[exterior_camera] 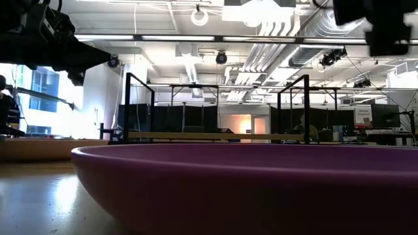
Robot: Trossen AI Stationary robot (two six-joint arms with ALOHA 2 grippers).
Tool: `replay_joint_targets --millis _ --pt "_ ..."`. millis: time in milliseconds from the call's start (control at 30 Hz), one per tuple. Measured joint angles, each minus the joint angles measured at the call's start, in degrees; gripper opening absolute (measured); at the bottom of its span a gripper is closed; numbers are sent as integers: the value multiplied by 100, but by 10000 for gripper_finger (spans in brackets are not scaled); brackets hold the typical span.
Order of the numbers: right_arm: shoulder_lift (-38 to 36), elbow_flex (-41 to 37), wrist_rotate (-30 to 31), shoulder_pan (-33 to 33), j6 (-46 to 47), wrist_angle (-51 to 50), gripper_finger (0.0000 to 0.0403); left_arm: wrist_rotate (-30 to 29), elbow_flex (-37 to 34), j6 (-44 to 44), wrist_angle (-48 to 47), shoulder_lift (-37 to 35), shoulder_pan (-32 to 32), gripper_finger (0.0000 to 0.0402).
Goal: Place and stack plates onto a shelf
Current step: Put the grey plate on the shelf
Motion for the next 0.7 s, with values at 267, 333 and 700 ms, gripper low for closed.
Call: replay_joint_targets --millis 267,333,700 --pt "504 -1305 -147 642 2925 -21 203 -1 0 0 0 -2 -1 0" --pt "489 -1506 -213 766 3395 167 204 -1 0 0 0 -1 1 0" --pt "406 -1816 688 1292 5622 -51 204 -1 0 0 0 0 1 0"
